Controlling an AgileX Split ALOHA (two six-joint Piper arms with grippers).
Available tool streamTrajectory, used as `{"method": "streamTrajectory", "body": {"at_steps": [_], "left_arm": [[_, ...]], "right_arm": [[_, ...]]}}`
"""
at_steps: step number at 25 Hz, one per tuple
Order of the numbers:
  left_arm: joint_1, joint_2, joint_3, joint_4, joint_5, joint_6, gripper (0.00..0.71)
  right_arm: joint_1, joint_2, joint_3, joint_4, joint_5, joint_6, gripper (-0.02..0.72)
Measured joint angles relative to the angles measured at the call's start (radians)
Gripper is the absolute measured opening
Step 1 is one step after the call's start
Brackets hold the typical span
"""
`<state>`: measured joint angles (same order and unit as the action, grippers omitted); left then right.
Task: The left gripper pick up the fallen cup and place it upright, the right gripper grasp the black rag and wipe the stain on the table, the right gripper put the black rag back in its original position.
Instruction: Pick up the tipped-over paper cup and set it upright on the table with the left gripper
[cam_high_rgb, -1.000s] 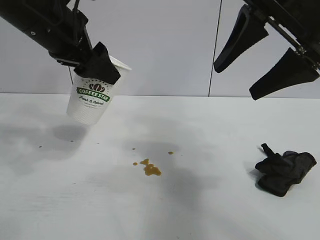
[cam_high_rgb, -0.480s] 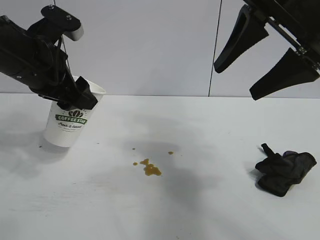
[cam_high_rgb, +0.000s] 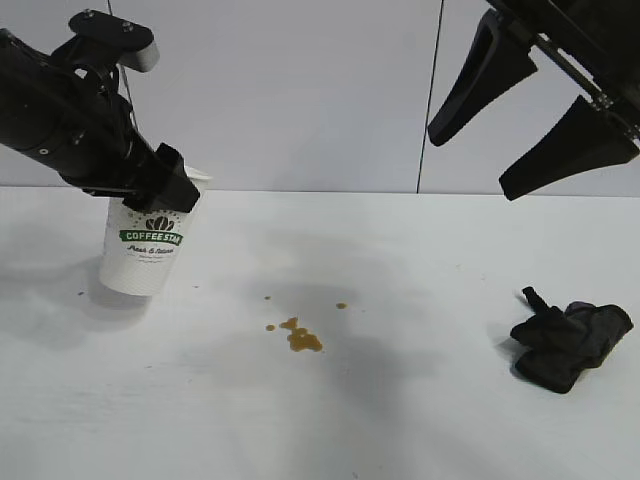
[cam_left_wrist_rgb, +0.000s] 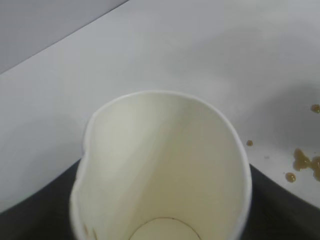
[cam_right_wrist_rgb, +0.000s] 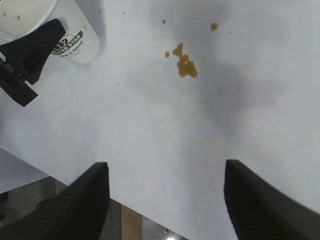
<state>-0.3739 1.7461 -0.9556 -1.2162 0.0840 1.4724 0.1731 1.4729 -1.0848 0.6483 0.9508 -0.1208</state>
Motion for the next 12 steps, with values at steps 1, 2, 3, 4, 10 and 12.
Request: {"method": "streamTrajectory", "body": {"at_steps": [1,2,3,4,10,12], "left_arm": [[0.0,0.0,0.0,-0.011,0.012,0.0,0.507],[0.0,0.0,0.0,-0.02,0.024,0.0,0.507],[0.0,0.0,0.0,-0.027,0.038,0.0,0.507],[0.004,0.0,0.0,-0.032,0.05,0.0,0.507],[0.108,0.0,0.0,-0.082,0.147,0.073,0.507],[0.157,0.0,0.0,-0.14,0.208,0.173,0.507]], "right_arm": [[0.0,0.0,0.0,0.0,0.0,0.0,0.452],[0.0,0.0,0.0,0.0,0.0,0.0,0.452],[0.0,0.0,0.0,0.0,0.0,0.0,0.452],[0.0,0.0,0.0,0.0,0.0,0.0,0.452],[0.0,0.0,0.0,-0.001,0.0,0.0,0.452],[0.0,0.0,0.0,-0.001,0.0,0.0,0.452]]}}
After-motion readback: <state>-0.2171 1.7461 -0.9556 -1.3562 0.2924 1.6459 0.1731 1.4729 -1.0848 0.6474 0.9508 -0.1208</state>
